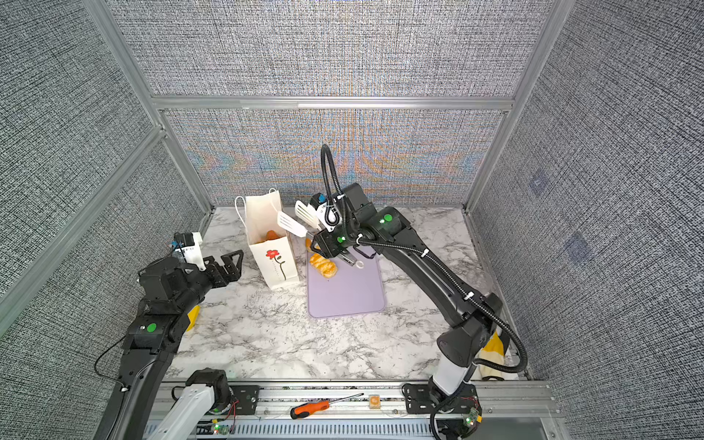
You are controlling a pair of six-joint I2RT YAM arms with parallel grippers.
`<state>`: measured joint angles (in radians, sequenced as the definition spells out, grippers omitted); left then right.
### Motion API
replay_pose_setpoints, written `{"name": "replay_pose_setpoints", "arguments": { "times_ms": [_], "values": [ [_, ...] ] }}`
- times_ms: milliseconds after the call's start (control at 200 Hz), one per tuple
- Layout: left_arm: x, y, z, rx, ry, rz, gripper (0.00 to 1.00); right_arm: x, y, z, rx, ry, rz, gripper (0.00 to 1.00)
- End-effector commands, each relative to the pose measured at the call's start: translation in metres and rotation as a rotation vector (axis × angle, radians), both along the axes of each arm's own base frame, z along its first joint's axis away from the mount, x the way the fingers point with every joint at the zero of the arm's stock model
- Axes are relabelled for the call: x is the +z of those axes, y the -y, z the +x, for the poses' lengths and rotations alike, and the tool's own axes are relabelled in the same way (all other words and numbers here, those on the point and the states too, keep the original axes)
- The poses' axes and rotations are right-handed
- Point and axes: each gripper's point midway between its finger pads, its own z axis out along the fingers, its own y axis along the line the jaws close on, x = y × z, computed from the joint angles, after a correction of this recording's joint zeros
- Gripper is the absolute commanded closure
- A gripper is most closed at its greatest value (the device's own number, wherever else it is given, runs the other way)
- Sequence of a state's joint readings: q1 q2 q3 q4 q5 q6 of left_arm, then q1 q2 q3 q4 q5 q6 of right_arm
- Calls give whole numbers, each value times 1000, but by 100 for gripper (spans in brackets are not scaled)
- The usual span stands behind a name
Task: Pack bread into a paper bag
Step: Pick up the bread from the tray.
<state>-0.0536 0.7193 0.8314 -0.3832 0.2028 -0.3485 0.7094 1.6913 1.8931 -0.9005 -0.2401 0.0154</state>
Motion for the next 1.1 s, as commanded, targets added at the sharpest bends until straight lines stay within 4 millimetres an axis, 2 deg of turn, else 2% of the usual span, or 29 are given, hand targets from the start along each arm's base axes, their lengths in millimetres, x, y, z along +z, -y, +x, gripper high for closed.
{"name": "replay_pose_setpoints", "arguments": {
  "times_ms": [0,95,375,645,841,1096],
  "values": [
    [9,4,1,-19,31,-14,1,-5,14,5,-39,42,-49,47],
    [9,9,1,-40,32,-31,1,-19,29,5,-71,38,-114,46],
    [12,19,-2,-57,43,-19,1,-53,55,-1,-123,6,-230,45],
    [6,35,-2,-87,38,-4,1,-101,82,-5,-165,-33,-396,44],
    [3,39,-2,-87,38,2,1,-139,91,-6,-176,-80,-477,43],
    [-4,35,-3,-56,30,5,1,-174,88,-5,-165,-131,-519,42]
  ]
}}
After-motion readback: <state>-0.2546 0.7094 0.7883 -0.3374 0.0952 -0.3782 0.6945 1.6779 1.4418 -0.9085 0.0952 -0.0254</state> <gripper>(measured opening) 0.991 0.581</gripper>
